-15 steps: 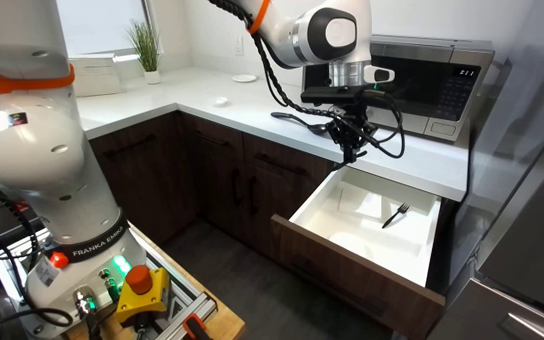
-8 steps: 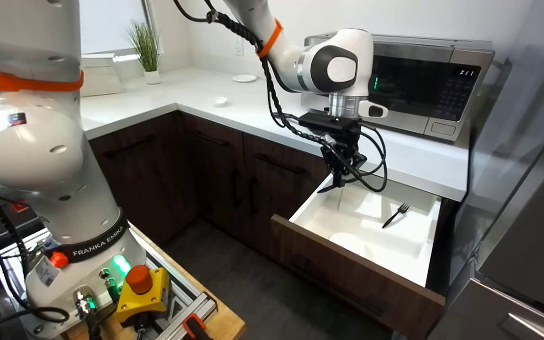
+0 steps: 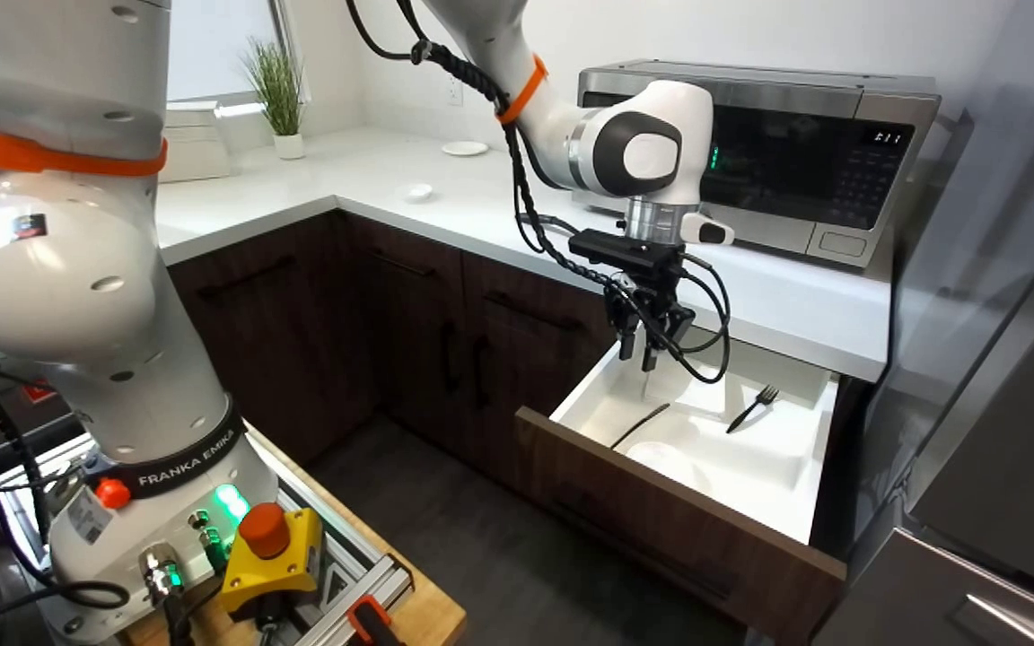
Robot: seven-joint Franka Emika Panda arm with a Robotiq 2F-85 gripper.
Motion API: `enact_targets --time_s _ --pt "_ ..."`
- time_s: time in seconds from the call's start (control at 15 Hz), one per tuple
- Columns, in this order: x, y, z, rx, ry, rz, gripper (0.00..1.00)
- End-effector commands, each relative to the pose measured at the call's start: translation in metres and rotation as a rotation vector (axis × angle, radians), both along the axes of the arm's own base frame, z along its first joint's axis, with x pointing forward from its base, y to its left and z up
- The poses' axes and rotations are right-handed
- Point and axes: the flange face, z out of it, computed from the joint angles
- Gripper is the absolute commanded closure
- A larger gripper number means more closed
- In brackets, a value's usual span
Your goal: Put the fork in the drawer
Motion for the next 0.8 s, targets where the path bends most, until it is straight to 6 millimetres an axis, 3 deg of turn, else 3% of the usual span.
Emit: enact_targets --time_s 0.0,0.07,0.27,0.47,0.73 --pt "0.011 0.011 0.016 0.004 -0.032 0.039 0.26" --pt "0.016 0.022 0.027 0.015 -0.048 0.066 0.17" --pt "0.031 0.086 0.079 0.058 -0.121 0.233 0.00" --pt "0.038 0.147 0.129 0.043 -0.182 0.409 0.00" --pt "0.027 0.239 0.187 -0.008 -0.206 0.633 0.00"
